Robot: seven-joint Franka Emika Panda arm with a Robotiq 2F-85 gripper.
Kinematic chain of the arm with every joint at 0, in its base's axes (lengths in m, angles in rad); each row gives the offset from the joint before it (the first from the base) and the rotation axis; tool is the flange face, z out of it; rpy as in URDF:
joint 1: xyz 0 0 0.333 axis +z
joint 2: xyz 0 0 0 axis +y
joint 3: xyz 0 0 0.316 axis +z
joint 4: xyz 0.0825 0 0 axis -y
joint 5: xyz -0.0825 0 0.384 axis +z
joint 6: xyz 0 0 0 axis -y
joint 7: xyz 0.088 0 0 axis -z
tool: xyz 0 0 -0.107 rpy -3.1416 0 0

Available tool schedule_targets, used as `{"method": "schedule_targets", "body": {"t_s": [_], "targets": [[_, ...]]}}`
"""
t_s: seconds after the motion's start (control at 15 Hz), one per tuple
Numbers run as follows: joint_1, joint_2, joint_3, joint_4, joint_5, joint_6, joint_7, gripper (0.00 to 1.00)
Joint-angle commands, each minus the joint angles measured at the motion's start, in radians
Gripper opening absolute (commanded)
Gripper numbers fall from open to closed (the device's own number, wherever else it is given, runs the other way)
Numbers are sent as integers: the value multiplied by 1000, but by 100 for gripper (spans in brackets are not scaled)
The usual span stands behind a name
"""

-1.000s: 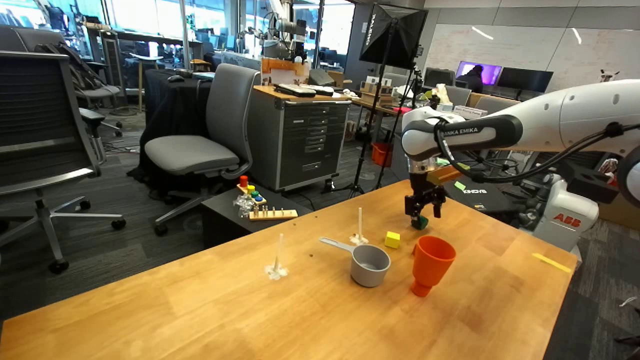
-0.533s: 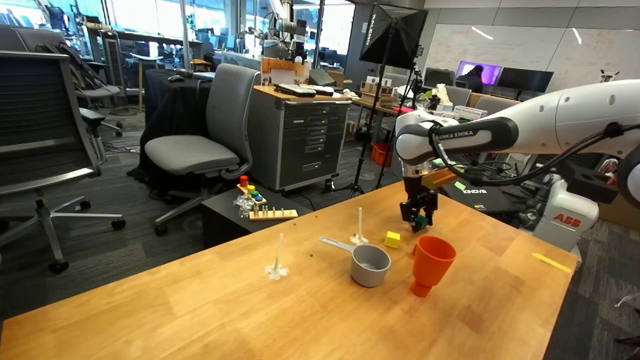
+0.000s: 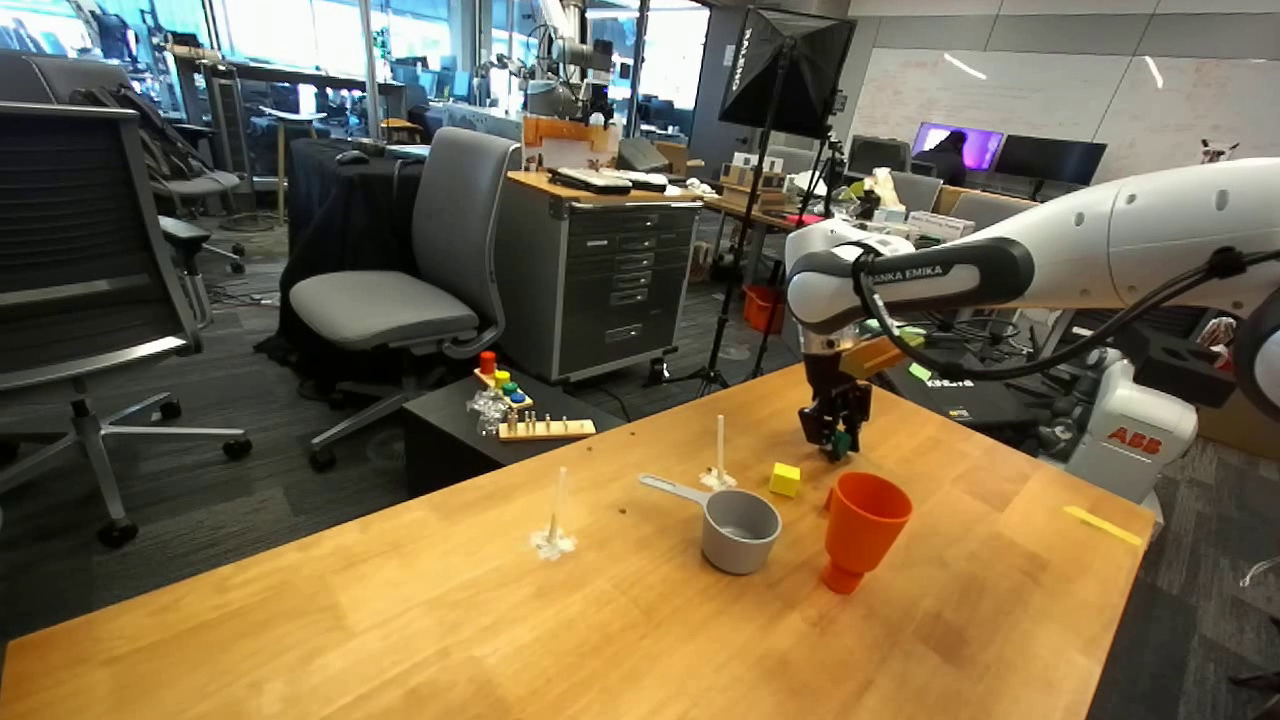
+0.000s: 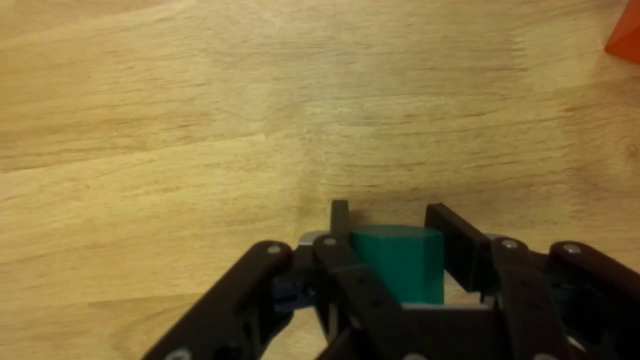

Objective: Place the three blocks in the gray measuring cup

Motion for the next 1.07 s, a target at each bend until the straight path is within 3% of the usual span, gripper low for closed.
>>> {"method": "schedule_targets", "body": {"t_s": [0.0,0.2,0.27,0.67,1.0], "targets": [[15,0,-20,40,-20,-18,13,19],[27,-2,-28,109,-22,-56,32,19],[38,-49,-32,48,-25,-26,48,19],[95,-110,-30,57,-24,-41,114,19],[180,-121,-29,48,-30,-68,168,19]]}}
